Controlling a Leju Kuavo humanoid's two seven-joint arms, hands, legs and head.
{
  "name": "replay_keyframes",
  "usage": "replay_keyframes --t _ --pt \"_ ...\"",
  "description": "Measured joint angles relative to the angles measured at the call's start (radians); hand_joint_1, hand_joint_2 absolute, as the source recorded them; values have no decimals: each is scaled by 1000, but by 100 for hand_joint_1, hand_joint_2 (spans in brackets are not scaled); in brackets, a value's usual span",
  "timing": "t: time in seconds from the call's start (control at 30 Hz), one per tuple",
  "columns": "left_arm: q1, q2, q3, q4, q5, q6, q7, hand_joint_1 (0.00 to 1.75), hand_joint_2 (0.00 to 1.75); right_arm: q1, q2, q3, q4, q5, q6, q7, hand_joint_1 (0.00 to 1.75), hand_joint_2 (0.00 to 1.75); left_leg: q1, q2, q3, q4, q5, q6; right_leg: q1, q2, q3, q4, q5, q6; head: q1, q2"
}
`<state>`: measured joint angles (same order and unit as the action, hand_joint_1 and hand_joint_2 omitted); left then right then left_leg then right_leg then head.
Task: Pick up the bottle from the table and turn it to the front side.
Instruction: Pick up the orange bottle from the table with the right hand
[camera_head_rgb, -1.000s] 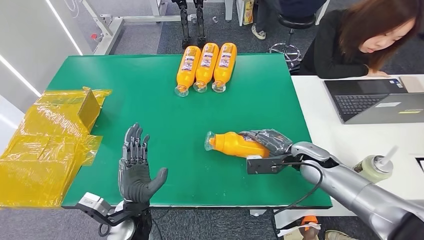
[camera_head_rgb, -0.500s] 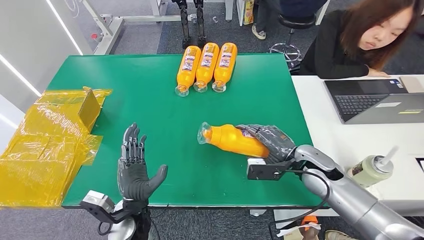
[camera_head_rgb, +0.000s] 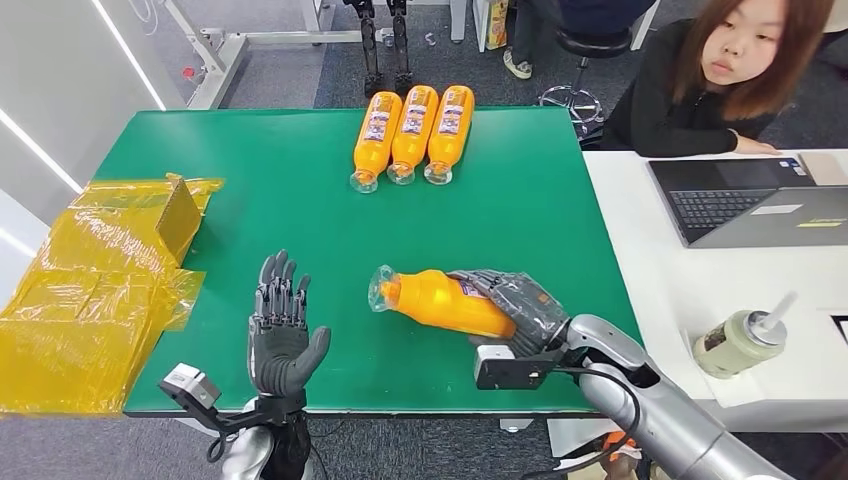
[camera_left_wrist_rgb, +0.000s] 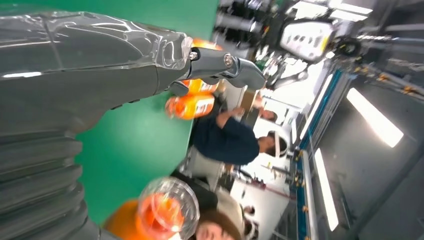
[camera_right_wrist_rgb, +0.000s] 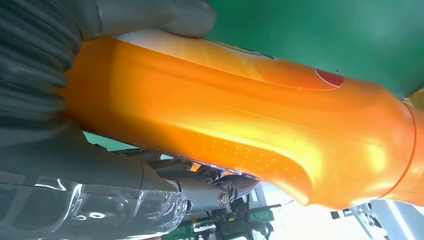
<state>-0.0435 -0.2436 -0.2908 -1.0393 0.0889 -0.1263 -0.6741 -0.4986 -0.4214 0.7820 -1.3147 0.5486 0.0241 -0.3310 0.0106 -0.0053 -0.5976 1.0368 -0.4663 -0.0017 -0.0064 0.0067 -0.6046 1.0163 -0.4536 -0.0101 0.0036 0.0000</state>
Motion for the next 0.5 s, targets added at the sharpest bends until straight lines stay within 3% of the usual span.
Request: replay_keyframes --t 0.17,0.5 --pt "-1 -12 0 6 57 -89 30 0 175 27 79 -3 -5 32 -44 -10 175 175 0 0 1 0 0 0 0 0 0 0 0 0 0 0" --pt "-5 -14 -3 6 72 -102 46 0 175 85 179 -3 -30 46 -62 -13 175 175 0 1 0 0 0 0 0 1 0 0 0 0 0 0"
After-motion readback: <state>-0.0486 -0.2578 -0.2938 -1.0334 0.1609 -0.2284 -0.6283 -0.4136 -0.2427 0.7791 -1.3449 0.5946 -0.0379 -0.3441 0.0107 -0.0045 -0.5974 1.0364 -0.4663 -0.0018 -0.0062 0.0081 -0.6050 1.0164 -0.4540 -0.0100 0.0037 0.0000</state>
